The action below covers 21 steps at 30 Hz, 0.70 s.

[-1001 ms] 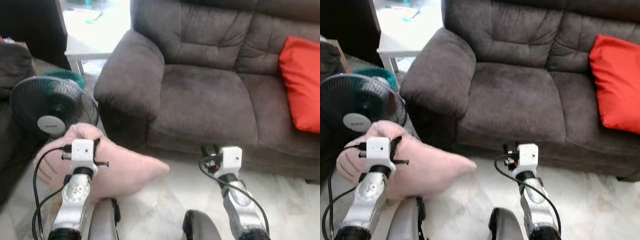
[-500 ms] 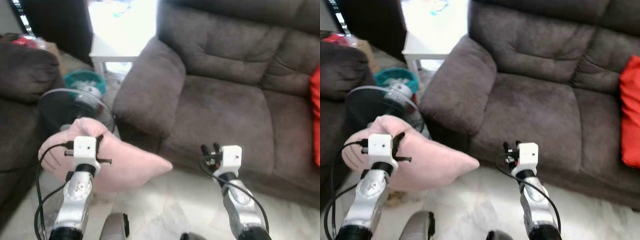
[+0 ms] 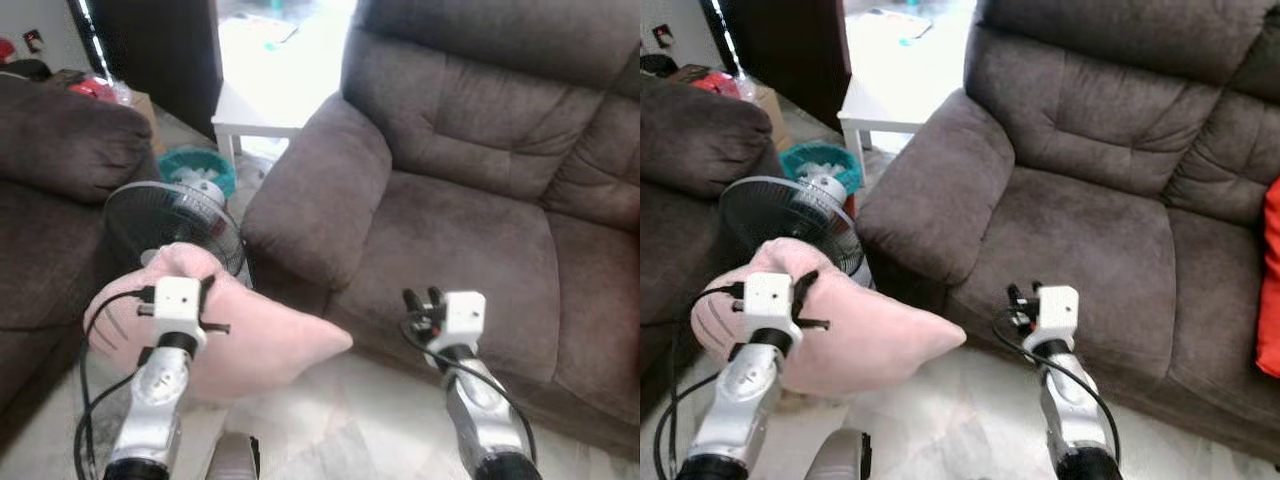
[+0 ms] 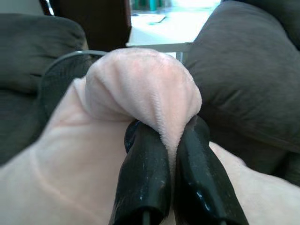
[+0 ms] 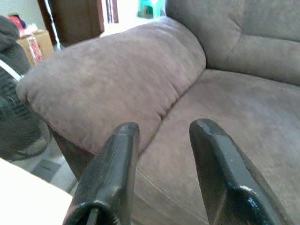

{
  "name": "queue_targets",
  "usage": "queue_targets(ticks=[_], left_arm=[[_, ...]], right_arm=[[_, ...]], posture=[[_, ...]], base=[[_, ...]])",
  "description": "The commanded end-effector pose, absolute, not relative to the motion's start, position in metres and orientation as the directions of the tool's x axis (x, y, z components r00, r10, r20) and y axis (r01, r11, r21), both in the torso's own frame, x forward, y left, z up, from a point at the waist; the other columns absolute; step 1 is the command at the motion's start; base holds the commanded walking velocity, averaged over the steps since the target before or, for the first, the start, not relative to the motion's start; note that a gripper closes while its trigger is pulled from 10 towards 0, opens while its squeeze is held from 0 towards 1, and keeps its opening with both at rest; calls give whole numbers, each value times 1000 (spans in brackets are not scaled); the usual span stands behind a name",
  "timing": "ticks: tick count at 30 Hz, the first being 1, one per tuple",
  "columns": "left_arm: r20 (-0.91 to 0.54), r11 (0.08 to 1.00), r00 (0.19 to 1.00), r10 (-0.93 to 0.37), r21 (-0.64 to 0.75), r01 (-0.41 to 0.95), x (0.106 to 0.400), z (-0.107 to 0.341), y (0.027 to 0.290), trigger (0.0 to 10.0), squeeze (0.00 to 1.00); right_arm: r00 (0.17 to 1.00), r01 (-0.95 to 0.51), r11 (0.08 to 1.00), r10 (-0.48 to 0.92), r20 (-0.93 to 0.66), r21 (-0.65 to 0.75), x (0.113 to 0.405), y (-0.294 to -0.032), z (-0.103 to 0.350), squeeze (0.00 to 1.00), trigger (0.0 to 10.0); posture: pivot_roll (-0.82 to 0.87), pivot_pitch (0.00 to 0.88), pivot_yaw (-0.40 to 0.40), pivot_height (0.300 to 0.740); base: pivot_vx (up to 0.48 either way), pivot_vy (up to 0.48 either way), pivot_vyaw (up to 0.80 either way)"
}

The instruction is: Move the pillow to the sofa from floor

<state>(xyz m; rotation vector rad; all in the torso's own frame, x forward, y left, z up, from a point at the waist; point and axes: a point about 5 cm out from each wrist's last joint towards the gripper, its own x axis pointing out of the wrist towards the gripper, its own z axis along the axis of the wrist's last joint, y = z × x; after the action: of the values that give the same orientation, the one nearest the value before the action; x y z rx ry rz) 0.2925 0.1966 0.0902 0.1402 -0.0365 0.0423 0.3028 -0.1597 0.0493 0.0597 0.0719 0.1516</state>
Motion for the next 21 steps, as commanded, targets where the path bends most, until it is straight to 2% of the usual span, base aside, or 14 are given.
queue_targets(ticks=[1,7,14,21], left_arm=[[156,993,988,-6,121,-13,298,115,185,10000,0],[155,993,988,-14,118,-5,298,116,184,10000,0],[155,993,988,-23,115,5,298,116,183,10000,0],[155,993,987,-28,115,10,298,117,183,10000,0]], right_arm=[[989,-112,992,118,-91,63,296,-172,42,0,10000],[991,-107,992,112,-70,66,296,-172,44,0,10000],[992,-101,993,105,-69,61,296,-173,44,0,10000],[992,-100,993,105,-71,63,296,-172,44,0,10000]], posture=[[144,31,-113,675],[146,21,-109,687],[146,14,-107,737],[150,20,-107,740]], base=[[0,0,0],[0,0,0],[0,0,0],[0,0,0]])
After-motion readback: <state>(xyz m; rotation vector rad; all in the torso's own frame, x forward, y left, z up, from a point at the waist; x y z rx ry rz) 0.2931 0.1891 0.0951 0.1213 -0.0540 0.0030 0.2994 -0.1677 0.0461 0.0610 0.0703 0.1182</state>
